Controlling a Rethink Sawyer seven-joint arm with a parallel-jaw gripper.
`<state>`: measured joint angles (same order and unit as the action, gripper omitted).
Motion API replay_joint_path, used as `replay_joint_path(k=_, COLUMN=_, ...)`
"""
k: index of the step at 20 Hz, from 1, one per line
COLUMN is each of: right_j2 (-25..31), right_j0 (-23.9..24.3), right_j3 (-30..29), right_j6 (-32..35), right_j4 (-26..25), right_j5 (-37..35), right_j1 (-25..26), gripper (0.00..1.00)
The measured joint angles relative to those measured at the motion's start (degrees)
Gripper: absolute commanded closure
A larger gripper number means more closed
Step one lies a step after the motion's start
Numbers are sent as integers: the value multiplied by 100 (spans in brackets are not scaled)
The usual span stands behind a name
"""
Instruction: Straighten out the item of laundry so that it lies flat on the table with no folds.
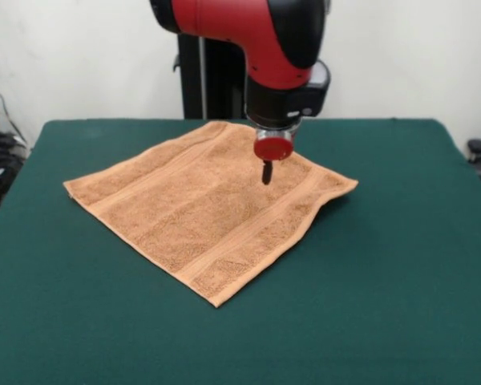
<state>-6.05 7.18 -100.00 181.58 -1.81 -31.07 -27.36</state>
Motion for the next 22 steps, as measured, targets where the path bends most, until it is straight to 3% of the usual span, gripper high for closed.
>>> replay_joint_path(k=22, right_j2=0, right_j0=-294, right_j3=143, right_j6=0, right_j4=335, right_j5=-7, right_j1=1, gripper=0)
